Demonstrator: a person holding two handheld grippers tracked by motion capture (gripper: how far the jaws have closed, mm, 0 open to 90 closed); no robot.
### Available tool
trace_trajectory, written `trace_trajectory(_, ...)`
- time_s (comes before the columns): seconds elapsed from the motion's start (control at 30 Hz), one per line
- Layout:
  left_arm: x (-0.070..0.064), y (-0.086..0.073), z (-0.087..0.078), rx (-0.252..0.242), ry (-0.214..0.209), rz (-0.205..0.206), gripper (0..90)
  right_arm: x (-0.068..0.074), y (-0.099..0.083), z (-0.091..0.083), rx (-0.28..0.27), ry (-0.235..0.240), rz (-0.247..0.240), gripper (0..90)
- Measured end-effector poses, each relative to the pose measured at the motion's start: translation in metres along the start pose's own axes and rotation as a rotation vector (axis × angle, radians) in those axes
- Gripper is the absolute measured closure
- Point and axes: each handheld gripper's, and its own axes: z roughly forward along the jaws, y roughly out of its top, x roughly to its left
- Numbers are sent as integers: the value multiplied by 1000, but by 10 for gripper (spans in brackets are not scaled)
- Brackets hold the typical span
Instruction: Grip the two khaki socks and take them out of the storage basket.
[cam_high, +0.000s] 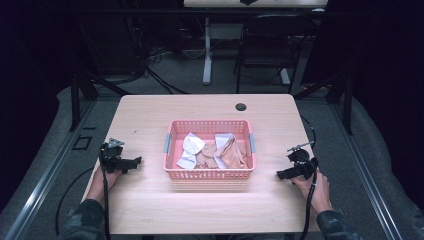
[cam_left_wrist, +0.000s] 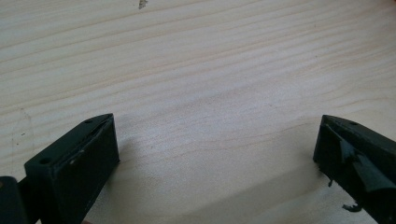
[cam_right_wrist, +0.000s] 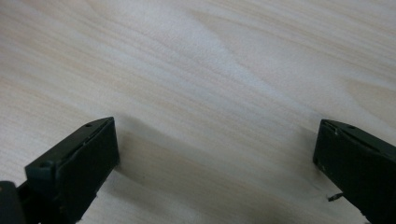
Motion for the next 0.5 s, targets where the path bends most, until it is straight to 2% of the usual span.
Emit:
trace_trajectory(0.07, 0, 0, 0, 0, -2, -1, 0, 2, 1, 1, 6, 20, 4, 0)
trace_trajectory(0.27, 0, 0, 1, -2, -3, -3, 0, 7, 9, -11, 15, 54, -44, 0)
trace_trajectory(0.5, 0, 0, 0, 0, -4, 0, 0, 8, 15, -27, -33, 86, -43, 0)
